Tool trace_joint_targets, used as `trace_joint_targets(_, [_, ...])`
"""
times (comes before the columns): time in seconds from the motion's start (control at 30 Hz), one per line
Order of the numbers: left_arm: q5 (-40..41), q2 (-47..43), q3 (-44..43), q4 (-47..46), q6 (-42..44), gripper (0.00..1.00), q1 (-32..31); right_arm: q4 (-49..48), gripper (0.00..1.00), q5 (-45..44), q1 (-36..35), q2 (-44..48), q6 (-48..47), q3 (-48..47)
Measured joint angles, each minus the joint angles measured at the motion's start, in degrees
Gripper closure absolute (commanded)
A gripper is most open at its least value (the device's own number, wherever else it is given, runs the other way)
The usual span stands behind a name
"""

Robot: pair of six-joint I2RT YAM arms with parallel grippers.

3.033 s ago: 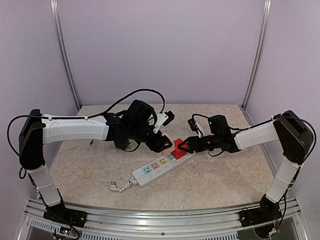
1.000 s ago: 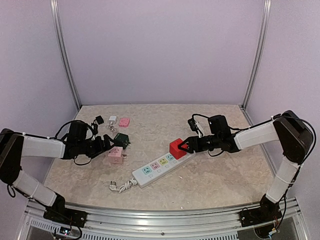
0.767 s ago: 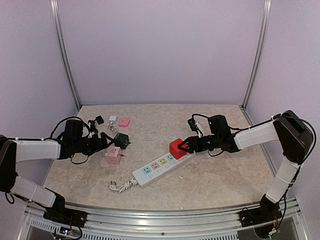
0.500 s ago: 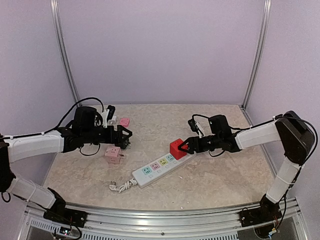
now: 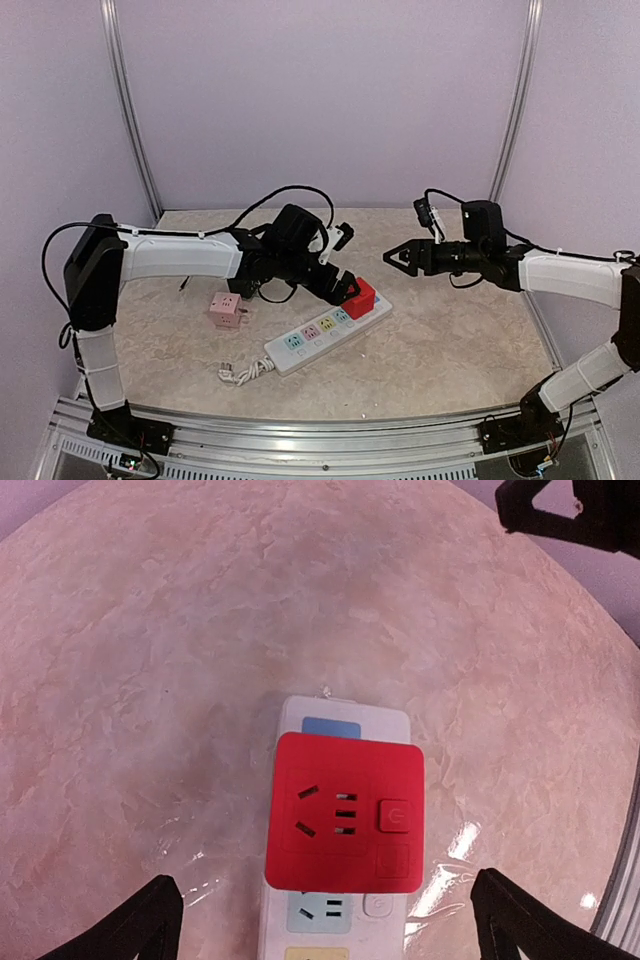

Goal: Pull the plug off the socket

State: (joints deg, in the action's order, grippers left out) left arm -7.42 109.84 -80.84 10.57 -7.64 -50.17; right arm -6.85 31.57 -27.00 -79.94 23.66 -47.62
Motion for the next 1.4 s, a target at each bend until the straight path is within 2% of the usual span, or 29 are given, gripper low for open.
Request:
trace_joint_targets(0.27, [1.18,6.19,-6.05,4.59,2.93,0.03,-1.62,2.67,0.24,-0.57,4.13,2.16,-0.94,5.97])
trace_joint_targets(0.57, [0.5,12.26,-15.17,7.98,6.38,0.16,-2.4,3.15,0.24,-0.57,6.4,2.1,-1.07,7.41])
trace_joint_targets(0.73, [-0.11,13.46,-15.39,9.79,8.33,0.23,-3.52,3.13,0.25,-0.39,6.56,2.05,-1.09,8.15])
trace_joint_targets(1.03, [0.85,13.79,-15.54,11.39,11.32,0.48,-3.87,2.54,0.27,-0.2,6.56,0.39,-1.11,8.5])
trace_joint_targets(1.23, [2.93,12.59,-13.4,9.77,13.4,0.54,-5.79,2.1,0.31,0.98,6.58,-1.01,-1.11,9.51])
trace_joint_targets(1.4, [2.95,7.76,-6.27,7.78,14.38,0.59,-7.43,-0.42,0.37,2.89,6.56,-2.32,-0.85,11.63])
